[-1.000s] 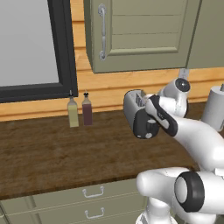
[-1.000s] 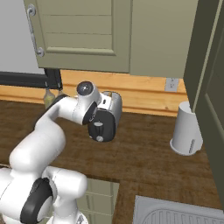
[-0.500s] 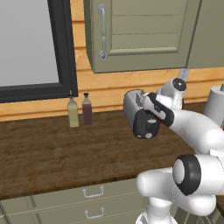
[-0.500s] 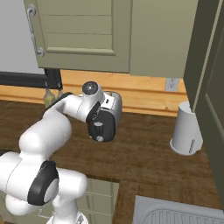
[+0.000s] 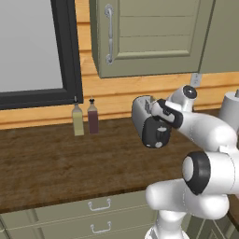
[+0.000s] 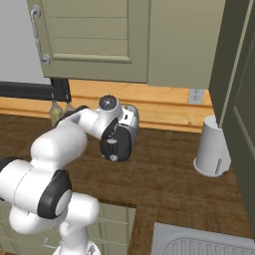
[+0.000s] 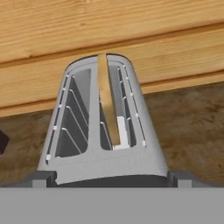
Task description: Start the toaster. Once the lever pops up, take the bread to the plate on the dining counter.
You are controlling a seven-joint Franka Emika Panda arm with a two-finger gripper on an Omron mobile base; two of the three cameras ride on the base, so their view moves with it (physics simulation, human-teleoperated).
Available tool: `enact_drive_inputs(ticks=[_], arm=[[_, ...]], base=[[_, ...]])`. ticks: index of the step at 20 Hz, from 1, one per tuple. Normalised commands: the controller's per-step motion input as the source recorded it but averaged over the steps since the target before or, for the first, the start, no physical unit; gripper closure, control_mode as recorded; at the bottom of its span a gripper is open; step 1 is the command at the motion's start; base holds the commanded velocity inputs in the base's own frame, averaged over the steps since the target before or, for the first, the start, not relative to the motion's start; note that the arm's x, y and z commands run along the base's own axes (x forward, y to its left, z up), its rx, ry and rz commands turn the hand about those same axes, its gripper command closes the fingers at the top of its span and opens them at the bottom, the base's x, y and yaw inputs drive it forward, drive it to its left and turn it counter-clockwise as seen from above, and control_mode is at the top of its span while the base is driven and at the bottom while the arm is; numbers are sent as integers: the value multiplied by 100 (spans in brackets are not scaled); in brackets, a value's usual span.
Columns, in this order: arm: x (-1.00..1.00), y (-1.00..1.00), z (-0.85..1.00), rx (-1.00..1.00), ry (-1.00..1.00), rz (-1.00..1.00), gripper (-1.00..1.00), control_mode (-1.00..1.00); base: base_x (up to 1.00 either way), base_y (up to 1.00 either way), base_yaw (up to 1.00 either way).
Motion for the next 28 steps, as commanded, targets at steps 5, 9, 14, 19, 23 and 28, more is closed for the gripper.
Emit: enact_drive_inputs(ticks=[5, 9, 14, 19, 23, 28], arm=[[17, -3, -9, 0, 0, 0, -100, -100], [15, 0, -8, 0, 0, 0, -100, -100], [16, 0, -1, 0, -6, 0, -100, -100], [19, 0, 0, 0, -6, 0, -100, -100], [26, 0, 0, 0, -4, 0, -100, -100], [28, -3, 0, 0, -2, 0, -100, -100]], base=[[0, 0, 0], [0, 0, 0], [0, 0, 0], [0, 0, 0], [0, 0, 0], [0, 0, 0]])
